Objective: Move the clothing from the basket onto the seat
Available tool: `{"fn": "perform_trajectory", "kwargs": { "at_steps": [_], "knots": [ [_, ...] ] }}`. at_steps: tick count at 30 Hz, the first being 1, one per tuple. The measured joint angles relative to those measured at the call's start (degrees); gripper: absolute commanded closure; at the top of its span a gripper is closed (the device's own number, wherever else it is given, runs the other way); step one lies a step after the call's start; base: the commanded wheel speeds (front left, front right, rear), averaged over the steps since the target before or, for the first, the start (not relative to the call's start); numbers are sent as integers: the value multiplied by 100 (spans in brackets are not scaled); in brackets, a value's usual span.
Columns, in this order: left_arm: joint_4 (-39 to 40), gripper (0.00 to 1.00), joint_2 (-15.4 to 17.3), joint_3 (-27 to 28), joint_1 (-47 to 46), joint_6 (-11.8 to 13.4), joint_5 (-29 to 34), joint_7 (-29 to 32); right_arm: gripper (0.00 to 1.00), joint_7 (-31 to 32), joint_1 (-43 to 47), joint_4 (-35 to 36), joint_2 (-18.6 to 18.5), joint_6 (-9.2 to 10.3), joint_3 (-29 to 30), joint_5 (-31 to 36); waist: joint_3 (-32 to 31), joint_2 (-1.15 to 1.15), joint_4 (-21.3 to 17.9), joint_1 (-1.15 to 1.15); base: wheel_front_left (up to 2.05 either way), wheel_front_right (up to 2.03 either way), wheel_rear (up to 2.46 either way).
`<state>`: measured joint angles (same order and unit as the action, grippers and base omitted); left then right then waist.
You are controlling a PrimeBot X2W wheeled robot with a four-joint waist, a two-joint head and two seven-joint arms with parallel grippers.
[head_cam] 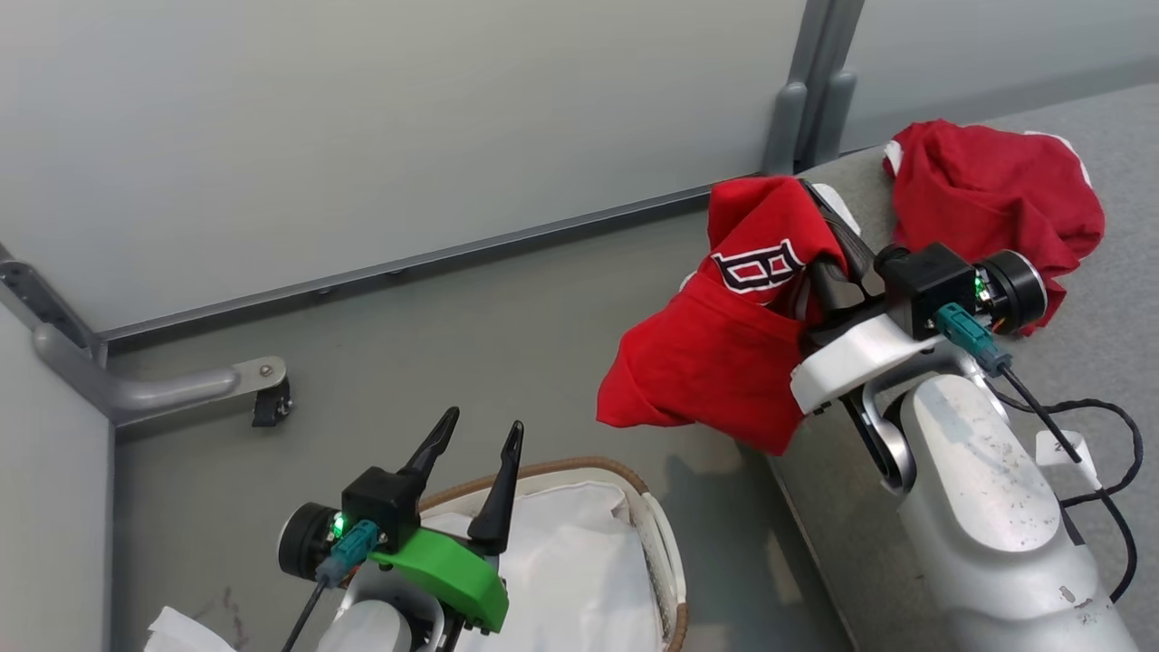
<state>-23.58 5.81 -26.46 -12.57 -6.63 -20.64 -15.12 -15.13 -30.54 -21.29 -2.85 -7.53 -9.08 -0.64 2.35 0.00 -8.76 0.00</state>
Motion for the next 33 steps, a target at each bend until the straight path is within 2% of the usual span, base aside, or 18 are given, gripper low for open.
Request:
{"fn": "perform_trajectory", "kwargs": {
  "at_steps": [10, 18, 26, 33],
  "knots": [
    [54, 0, -93, 134, -1, -64, 291, 0, 100, 0, -46, 51, -51, 0, 104, 8, 208, 0, -766, 0, 0, 0, 0],
    [94, 0, -97, 38, -179, -69, 385, 0, 100, -1, -65, 100, -55, 0, 286, 7, 501, 0, -1345, 0, 0, 0, 0],
    [171, 0, 48, -214, -443, -69, 398, 0, 100, 0, -531, 101, -241, 0, 591, 18, 997, 0, -1507, 0, 0, 0, 0],
    [253, 0, 282, -318, -730, -74, 427, 0, 100, 0, -1661, -29, -924, 0, 1034, 104, 1506, 0, -1350, 0, 0, 0, 0]
  ]
}}
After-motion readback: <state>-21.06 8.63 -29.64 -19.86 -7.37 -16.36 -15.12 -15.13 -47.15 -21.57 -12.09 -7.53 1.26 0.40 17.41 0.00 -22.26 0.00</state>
